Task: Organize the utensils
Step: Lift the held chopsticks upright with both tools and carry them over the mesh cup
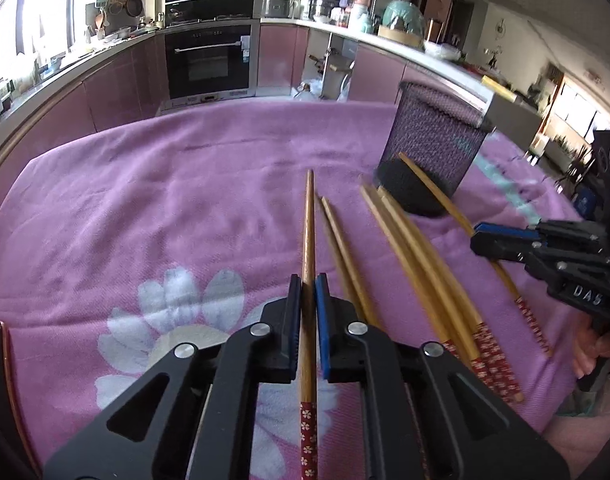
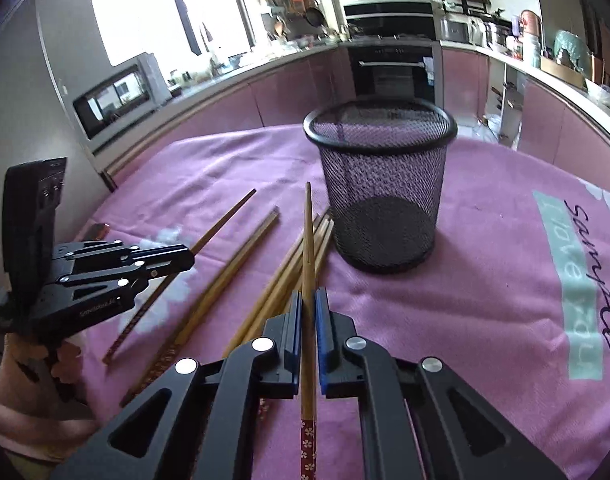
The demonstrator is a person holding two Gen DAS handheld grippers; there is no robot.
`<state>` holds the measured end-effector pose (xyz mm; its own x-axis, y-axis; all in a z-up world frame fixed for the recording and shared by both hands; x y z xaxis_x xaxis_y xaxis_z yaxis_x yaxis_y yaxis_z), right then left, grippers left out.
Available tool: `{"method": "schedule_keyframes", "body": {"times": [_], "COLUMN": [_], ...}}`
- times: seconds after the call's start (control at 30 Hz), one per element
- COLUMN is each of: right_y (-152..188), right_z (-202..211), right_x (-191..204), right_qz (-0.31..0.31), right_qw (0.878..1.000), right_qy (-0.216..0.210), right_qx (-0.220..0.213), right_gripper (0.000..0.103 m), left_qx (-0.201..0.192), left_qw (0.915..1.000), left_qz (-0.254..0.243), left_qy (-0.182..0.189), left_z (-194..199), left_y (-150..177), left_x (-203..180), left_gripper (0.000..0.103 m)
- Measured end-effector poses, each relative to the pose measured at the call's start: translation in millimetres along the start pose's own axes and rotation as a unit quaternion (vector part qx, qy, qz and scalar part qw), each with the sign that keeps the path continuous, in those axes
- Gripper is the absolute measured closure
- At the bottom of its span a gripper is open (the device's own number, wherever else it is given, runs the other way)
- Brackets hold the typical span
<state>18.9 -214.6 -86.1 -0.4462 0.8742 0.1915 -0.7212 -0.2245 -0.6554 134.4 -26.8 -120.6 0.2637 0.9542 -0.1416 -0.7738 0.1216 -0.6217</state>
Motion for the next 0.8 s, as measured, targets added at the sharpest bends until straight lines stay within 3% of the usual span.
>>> {"method": "schedule_keyframes", "body": {"times": [0.4, 0.8], "right_y": [-25, -67], "right_z": [52, 96], "right_x": [2, -2], "right_qz": [-0.009, 0.011], "right_qw": [0.996, 0.988], "right_qy": [-0.045, -0.041], "right_qx": [-0.079, -0.151], "right_gripper": [0.097, 0.097], "left_qx": [-0.081, -0.163], "left_qw": [0.9927, 0.9789], "left_qz": [-0.011, -0.016], "left_qy": [0.089, 0.122], "left_z": [77, 127], "left_y": [-38, -93], "left_x": [-22, -51], "left_gripper": [0.095, 0.095]}}
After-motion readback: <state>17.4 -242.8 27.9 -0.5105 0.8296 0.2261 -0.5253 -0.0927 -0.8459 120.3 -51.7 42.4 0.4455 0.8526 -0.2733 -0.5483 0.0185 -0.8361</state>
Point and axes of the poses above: each gripper's, at about its wrist camera, not at the fingertips, and z roughly against the way its jaws point, x to its left, y to its underside, the point moved 5 cm from there along -z, roughly the way its jaws point, and after that the axes turned 4 degrees about x, right-handed, at the moved point
